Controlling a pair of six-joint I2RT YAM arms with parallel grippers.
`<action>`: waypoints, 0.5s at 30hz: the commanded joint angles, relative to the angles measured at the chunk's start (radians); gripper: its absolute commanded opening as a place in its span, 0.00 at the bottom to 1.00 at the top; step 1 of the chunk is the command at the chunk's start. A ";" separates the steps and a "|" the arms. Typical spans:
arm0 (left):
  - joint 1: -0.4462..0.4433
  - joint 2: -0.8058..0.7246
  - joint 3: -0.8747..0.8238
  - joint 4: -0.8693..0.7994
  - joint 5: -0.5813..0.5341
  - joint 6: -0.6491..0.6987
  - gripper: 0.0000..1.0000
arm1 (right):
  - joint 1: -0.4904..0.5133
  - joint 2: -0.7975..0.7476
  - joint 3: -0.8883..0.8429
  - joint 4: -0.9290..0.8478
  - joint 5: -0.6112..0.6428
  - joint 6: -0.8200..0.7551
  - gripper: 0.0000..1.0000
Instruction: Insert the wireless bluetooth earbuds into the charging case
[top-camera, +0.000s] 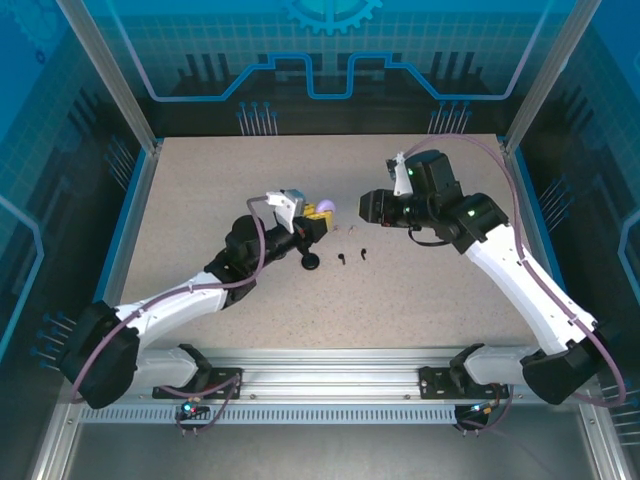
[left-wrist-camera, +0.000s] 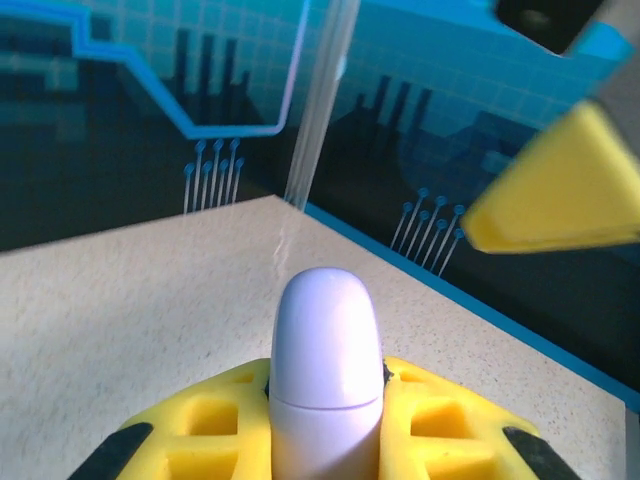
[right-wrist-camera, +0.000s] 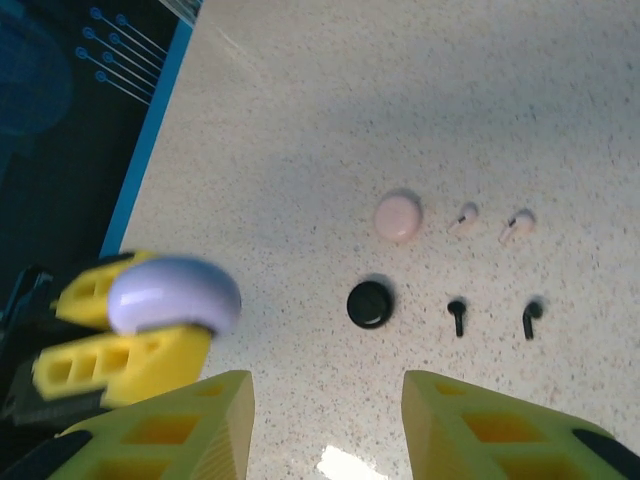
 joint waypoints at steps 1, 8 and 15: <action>0.076 0.038 0.000 -0.061 -0.034 -0.169 0.00 | -0.008 -0.038 -0.073 0.055 0.021 0.039 0.45; 0.291 0.138 0.078 -0.281 0.005 -0.366 0.00 | -0.005 -0.074 -0.204 0.109 0.025 0.072 0.47; 0.459 0.317 0.134 -0.368 0.115 -0.489 0.00 | 0.011 -0.060 -0.252 0.153 0.036 0.081 0.48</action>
